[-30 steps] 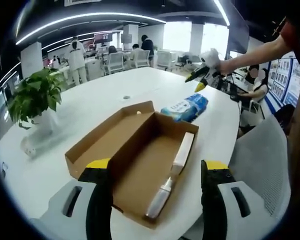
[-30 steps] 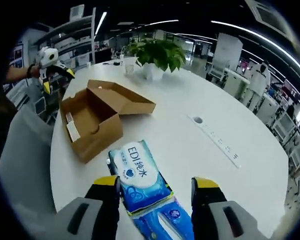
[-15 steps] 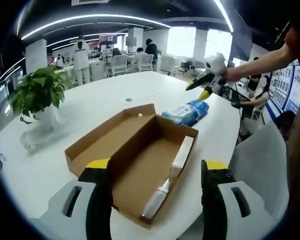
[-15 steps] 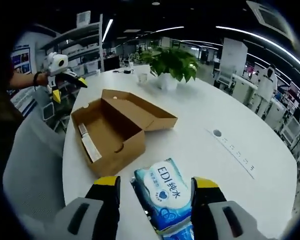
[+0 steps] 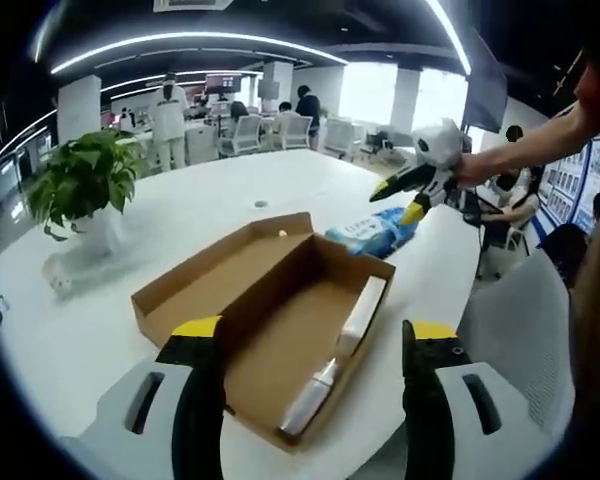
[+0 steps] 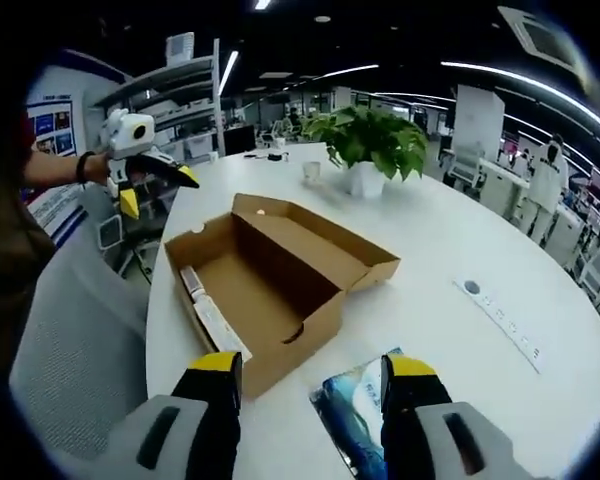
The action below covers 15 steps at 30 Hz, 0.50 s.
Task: Operate the shoe box by opening the lid, removing the specified soft item, and placing it in the target area until the item is outside and the box remains undamaged.
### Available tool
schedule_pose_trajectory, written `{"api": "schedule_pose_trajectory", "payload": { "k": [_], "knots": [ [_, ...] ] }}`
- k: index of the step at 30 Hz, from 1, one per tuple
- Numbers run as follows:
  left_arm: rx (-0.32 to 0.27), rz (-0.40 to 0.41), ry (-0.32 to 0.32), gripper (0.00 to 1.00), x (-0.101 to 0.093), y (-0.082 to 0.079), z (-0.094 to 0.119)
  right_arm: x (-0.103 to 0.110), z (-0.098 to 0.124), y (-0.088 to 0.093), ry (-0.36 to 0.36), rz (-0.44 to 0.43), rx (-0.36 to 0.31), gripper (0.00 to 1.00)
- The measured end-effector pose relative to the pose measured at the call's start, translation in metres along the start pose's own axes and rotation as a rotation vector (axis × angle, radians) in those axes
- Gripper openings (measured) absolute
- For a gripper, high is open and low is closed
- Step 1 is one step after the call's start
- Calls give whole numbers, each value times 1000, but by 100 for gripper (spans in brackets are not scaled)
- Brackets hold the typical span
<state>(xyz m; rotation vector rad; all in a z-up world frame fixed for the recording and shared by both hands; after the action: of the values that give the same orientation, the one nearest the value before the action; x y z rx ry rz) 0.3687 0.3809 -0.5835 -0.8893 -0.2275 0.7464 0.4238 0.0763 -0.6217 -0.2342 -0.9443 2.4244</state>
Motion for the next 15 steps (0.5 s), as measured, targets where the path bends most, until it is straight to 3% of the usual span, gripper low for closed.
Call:
{"api": "schedule_pose_trajectory", "payload": {
  "k": [15],
  "knots": [
    [-32, 49, -4, 73, 2, 4, 4, 32, -43, -6, -59, -27, -13, 53]
  ]
}}
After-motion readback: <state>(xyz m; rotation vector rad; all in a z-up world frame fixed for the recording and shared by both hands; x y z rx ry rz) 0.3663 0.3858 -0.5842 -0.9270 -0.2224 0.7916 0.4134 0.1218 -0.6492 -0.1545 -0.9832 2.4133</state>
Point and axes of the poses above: the point that each gripper's makers call its tool centre point, and the gripper's own axes: z roughly backward along the fingers, x roughly to its left, y roughly out of its underside, the point moved 5 cm from there along z, roughly backward along the fingers, and after that the axes turned 8 degrees about x, right-handed, at the moved point
